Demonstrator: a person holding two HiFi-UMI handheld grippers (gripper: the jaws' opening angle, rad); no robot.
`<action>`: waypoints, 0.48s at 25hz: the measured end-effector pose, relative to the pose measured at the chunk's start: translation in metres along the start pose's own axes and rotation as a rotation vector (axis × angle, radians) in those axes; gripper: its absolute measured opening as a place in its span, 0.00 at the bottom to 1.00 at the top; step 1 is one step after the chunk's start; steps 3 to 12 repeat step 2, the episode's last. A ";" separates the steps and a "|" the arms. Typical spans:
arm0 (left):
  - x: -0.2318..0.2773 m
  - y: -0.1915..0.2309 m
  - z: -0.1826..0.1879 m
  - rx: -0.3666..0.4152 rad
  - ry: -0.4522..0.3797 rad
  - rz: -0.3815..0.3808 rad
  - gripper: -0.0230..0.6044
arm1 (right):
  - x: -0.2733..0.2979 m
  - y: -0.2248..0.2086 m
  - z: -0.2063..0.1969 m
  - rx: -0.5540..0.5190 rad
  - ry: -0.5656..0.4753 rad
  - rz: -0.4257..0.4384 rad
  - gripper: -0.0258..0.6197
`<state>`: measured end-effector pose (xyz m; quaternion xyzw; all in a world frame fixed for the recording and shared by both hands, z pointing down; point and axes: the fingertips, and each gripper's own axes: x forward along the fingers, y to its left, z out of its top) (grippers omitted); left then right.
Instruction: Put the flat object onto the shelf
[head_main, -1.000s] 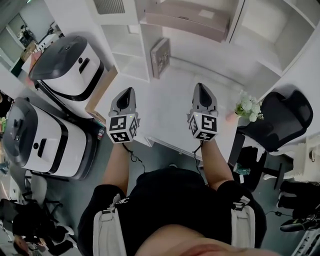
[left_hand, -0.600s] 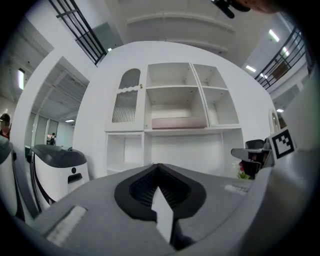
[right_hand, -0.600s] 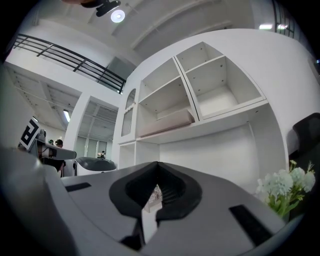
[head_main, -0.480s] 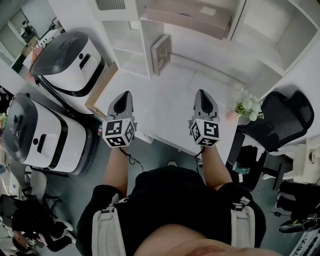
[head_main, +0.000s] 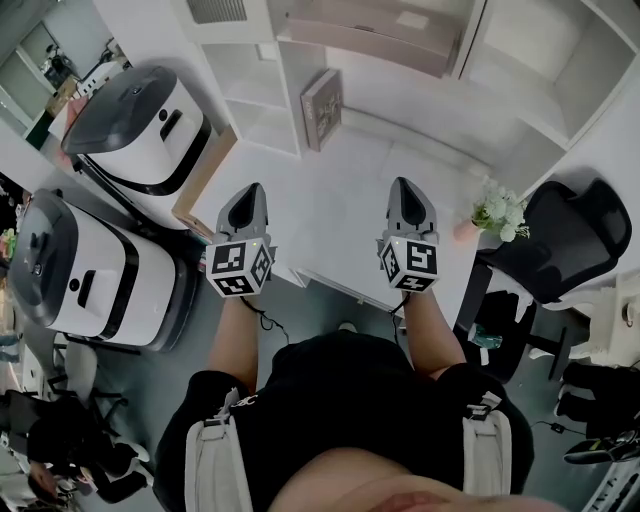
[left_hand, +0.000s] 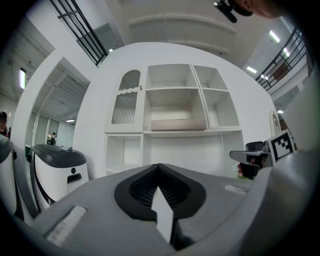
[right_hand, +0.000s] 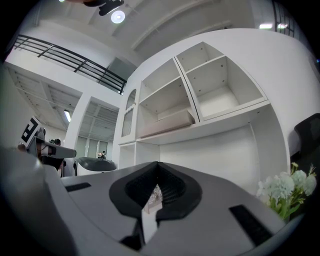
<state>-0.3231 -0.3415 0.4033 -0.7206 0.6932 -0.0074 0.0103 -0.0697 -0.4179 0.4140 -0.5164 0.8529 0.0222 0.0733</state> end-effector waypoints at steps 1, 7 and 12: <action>0.001 -0.001 0.000 0.000 0.000 0.001 0.06 | 0.001 0.000 0.001 -0.002 -0.001 -0.001 0.04; 0.001 -0.001 0.000 -0.001 -0.001 0.002 0.06 | 0.002 -0.001 0.001 -0.004 -0.002 -0.001 0.04; 0.001 -0.001 0.000 -0.001 -0.001 0.002 0.06 | 0.002 -0.001 0.001 -0.004 -0.002 -0.001 0.04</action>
